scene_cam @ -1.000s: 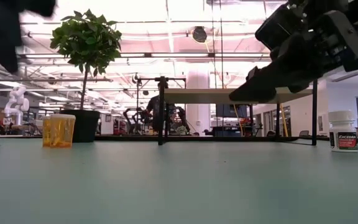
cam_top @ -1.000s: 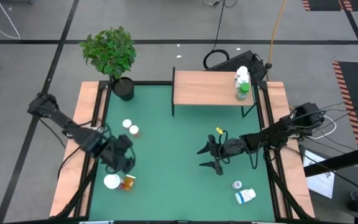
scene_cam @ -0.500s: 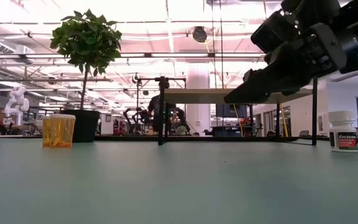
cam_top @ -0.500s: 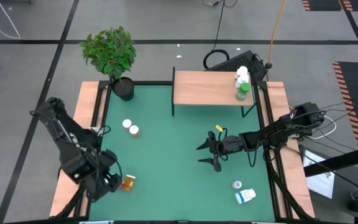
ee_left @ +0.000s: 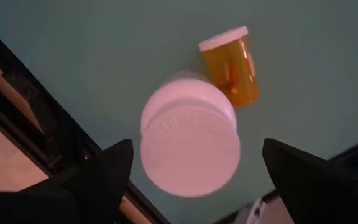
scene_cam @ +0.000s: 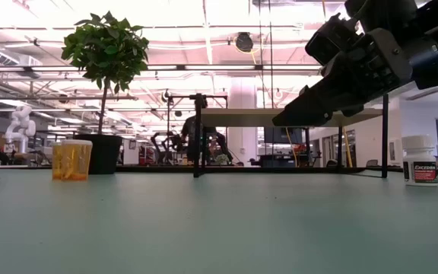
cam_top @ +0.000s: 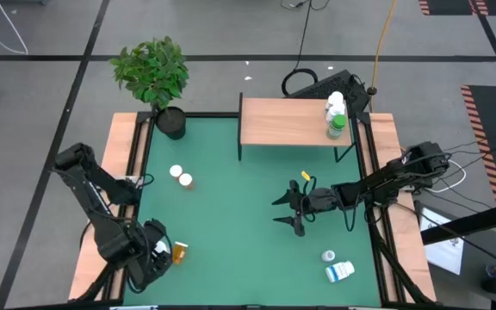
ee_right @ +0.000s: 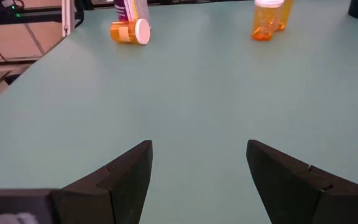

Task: Pick and place medicine bottles onto shelf by color
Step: Put the violet pill bottle on the shelf

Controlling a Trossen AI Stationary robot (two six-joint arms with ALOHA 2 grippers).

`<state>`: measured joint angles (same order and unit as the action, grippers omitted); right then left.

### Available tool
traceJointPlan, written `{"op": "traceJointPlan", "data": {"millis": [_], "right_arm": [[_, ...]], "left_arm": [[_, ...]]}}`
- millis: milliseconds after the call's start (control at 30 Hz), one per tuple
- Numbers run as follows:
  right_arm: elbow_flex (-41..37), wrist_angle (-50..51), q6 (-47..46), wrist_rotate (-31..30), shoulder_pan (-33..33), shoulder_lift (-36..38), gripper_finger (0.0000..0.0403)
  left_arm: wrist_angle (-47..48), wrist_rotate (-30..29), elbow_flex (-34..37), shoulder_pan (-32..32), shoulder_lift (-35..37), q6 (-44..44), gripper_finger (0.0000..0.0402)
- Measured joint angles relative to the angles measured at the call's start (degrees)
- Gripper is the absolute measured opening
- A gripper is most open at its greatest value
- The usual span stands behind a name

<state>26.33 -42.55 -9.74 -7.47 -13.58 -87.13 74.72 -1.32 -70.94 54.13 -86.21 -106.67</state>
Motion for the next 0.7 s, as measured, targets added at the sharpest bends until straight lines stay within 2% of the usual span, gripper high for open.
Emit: {"op": "traceJointPlan", "data": {"millis": [167, 233, 367, 467, 700], "right_arm": [[0.02, -2.61, -1.32, -0.01, -0.02, 0.00, 0.0253], [0.02, -3.51, -1.57, -0.01, -0.02, 0.00, 0.0253], [0.02, -5.61, -3.38, 0.10, -0.02, 0.01, 0.0253], [0.02, -6.37, -4.17, 2.51, -0.02, 0.02, 0.0253], [1.25, -11.08, -4.93, 2.80, -2.10, 0.00, 0.0254]], "left_arm": [[0.56, -0.04, 0.00, 0.22, -2.65, 1.19, 0.0358], [-0.12, 0.37, 0.00, 0.22, -3.48, 2.19, 0.0344], [-0.26, 2.14, 0.00, 0.17, -3.96, 2.66, 0.0285], [-0.12, 2.17, -0.02, -0.08, -3.88, 2.91, 0.0234], [2.34, 1.75, -0.97, -2.56, -2.85, 8.89, 0.0230]]}}
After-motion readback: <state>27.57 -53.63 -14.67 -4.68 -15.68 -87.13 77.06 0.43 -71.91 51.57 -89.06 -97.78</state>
